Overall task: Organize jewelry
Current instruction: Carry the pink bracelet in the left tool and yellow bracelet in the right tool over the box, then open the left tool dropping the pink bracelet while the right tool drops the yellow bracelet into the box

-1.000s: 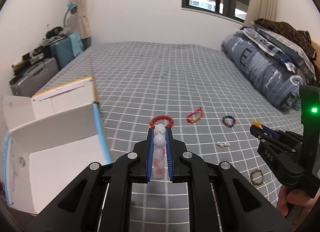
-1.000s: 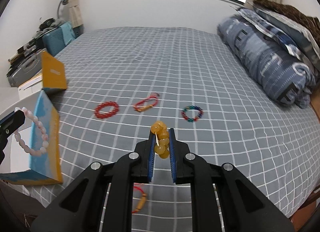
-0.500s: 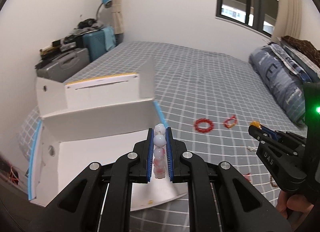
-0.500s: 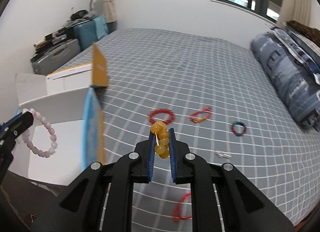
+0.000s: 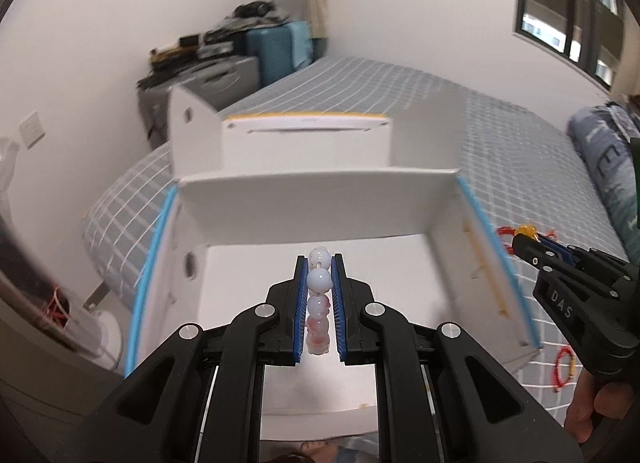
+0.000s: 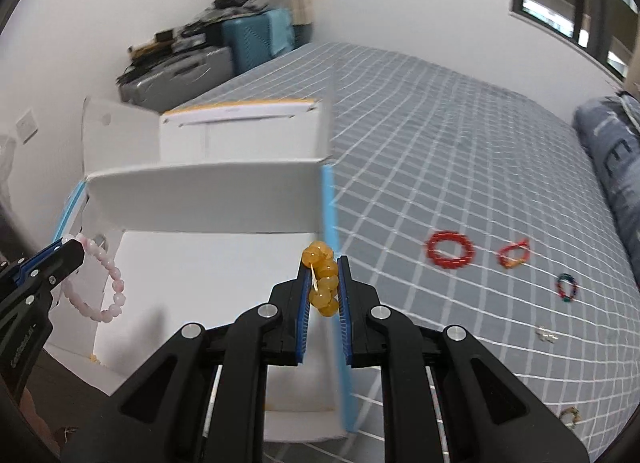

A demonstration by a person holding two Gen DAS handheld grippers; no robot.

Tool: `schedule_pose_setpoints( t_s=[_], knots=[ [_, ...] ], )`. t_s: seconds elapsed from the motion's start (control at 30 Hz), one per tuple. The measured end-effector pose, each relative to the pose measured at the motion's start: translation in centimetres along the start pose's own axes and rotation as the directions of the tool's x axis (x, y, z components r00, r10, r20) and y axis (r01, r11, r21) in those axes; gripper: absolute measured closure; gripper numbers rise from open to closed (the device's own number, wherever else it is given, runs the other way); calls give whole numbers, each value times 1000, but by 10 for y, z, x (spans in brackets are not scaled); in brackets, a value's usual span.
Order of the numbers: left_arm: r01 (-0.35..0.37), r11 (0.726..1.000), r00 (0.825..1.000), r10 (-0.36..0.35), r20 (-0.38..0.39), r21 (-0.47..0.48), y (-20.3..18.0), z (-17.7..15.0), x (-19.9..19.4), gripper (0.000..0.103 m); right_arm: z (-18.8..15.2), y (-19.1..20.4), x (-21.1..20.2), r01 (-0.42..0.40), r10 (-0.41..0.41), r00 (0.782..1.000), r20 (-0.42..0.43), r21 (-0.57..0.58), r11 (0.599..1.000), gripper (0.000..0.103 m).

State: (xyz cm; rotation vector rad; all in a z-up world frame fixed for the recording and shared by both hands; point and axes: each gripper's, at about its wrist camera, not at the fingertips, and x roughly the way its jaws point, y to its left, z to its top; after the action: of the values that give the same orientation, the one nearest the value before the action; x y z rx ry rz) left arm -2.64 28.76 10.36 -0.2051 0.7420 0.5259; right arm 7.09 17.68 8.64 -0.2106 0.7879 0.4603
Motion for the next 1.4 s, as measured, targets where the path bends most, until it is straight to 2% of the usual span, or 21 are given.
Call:
schedule_pose_setpoints(
  t_s=[0.17,0.37,0.6,0.9,1.03,1.1,1.17,1.3,1.4],
  knots=[
    [-29,999,998,26,-65,-34,26,-7,25,92,0,26,24,-28,26,999,-43,-34,999,91],
    [-29,997,988,18,-156,-65,46,-12,53,92,-4,46,58,-40,32,989,-147,-51,998,91],
    [-29,995,957,-2,-290,-101,58,-14,83,92,-11,54,87,-37,19,963,-269,-63,997,91],
    [-39,996,952,13,-306,-78,55,-18,88,91,-15,51,91,-53,36,950,-310,-46,998,91],
    [-61,996,953,40,-300,-61,53,-16,88,89,-13,50,90,-69,55,948,-313,-34,997,89],
    [-60,996,956,40,-292,-62,53,-15,86,68,-13,51,88,-71,56,951,-305,-39,997,89],
    [-67,996,959,48,-278,-60,53,-13,83,56,-12,53,85,-73,58,954,-295,-40,997,86],
    [-77,996,968,63,-242,-49,54,-11,72,34,-8,56,68,-99,86,967,-242,-41,994,53],
    [-91,995,972,77,-221,-50,56,-11,65,24,-4,57,50,-85,74,980,-187,-49,995,36]
  ],
)
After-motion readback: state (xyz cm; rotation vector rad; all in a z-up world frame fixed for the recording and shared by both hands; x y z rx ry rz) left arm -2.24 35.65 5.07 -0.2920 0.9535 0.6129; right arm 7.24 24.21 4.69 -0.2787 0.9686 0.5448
